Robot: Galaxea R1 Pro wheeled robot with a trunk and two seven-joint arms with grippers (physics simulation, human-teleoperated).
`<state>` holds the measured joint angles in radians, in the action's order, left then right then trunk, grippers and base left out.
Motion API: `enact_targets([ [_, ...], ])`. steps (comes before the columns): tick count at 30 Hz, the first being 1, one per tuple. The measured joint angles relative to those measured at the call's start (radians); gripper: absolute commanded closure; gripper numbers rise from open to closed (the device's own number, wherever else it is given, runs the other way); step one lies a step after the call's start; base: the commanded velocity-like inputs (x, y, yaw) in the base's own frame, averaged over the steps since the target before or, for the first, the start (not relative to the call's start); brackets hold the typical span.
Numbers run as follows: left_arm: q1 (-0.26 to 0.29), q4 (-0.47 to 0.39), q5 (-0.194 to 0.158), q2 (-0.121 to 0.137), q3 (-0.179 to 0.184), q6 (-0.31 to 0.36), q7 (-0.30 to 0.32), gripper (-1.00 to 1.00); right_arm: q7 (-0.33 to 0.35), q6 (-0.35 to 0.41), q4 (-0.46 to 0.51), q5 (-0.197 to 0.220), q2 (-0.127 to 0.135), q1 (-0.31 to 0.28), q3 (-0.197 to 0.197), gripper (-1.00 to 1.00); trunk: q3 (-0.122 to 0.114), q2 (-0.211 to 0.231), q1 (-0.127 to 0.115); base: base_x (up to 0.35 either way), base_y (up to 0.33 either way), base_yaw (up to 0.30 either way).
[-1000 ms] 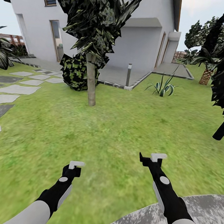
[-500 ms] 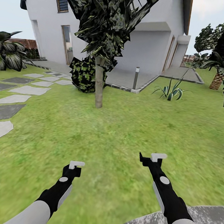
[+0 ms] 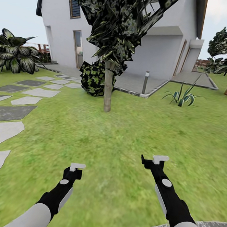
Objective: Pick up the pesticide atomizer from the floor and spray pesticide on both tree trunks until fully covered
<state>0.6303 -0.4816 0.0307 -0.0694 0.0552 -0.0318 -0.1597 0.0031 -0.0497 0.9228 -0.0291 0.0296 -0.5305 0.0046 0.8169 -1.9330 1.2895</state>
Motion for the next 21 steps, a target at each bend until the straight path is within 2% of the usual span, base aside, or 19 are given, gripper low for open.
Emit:
enact_targets([
  [7, 0.0, 0.001, 0.0, 0.0, -0.001, 0.001, 0.0, 1.0, 0.0, 0.0, -0.002, 0.0, 0.0, 0.0, 0.0, -1.0, -0.009, 0.0, 0.0, 0.291, 0.021, 0.157],
  [21, 0.0, 0.001, 0.0, 0.0, -0.001, 0.001, 0.0, 1.0, 0.0, 0.0, -0.002, 0.0, 0.0, 0.0, 0.0, -1.0, -0.027, 0.0, 0.0, 0.328, 0.09, 0.157],
])
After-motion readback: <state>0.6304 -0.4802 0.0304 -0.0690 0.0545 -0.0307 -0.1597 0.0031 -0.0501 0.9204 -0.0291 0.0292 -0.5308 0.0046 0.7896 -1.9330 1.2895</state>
